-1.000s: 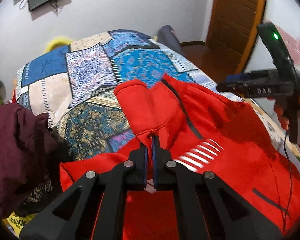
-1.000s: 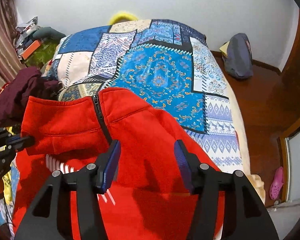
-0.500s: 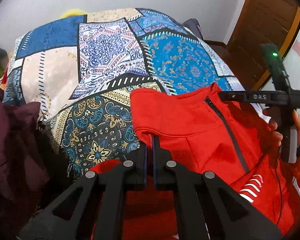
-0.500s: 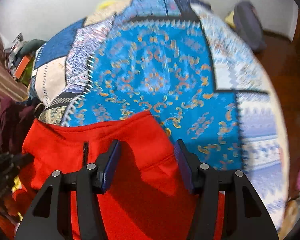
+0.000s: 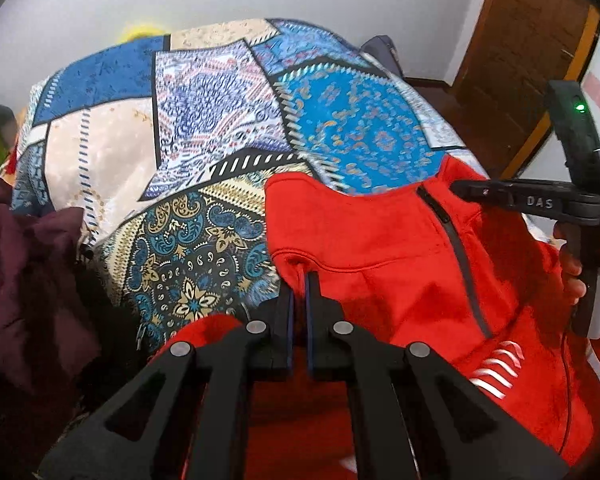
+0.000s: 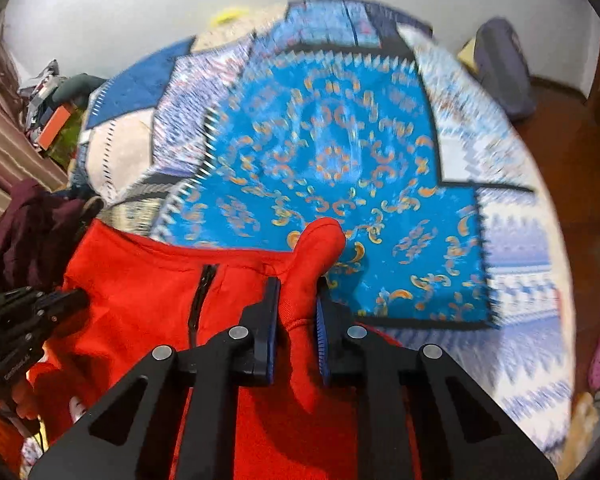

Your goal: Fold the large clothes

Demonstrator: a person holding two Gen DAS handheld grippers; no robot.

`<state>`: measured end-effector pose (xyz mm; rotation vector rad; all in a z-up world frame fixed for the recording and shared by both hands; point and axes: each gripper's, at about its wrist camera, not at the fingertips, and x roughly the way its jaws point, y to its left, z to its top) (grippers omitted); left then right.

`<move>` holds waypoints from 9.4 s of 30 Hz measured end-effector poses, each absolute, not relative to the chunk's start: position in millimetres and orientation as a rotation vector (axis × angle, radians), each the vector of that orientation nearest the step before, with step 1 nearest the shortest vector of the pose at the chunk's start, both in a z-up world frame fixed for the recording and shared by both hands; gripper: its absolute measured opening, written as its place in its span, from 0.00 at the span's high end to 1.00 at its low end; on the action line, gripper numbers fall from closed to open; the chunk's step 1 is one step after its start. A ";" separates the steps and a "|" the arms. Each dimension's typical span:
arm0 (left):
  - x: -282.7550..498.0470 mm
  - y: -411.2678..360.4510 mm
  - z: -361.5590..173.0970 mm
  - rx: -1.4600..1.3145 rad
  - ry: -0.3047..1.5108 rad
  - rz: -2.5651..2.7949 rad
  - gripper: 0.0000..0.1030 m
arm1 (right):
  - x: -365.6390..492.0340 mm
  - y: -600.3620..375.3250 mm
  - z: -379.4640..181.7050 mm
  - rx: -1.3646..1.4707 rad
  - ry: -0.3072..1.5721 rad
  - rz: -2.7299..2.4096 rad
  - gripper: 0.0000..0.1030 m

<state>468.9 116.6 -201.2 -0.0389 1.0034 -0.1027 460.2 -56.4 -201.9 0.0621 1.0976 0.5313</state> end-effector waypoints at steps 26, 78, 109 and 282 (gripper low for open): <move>248.7 55.6 -173.3 0.056 1.028 -0.244 0.97 | 227.2 -121.3 -168.2 0.055 1.052 0.578 0.85; 192.9 88.4 -178.8 -0.085 0.991 -0.075 0.11 | 187.2 -150.8 -192.6 -0.022 1.174 0.446 0.45; 277.3 225.0 -254.3 -0.777 0.984 0.109 0.20 | 331.3 -222.5 -244.8 0.404 1.210 0.264 0.43; 385.4 115.0 -224.5 0.018 0.993 0.037 0.23 | 383.2 -109.9 -185.9 -0.125 1.045 0.400 0.44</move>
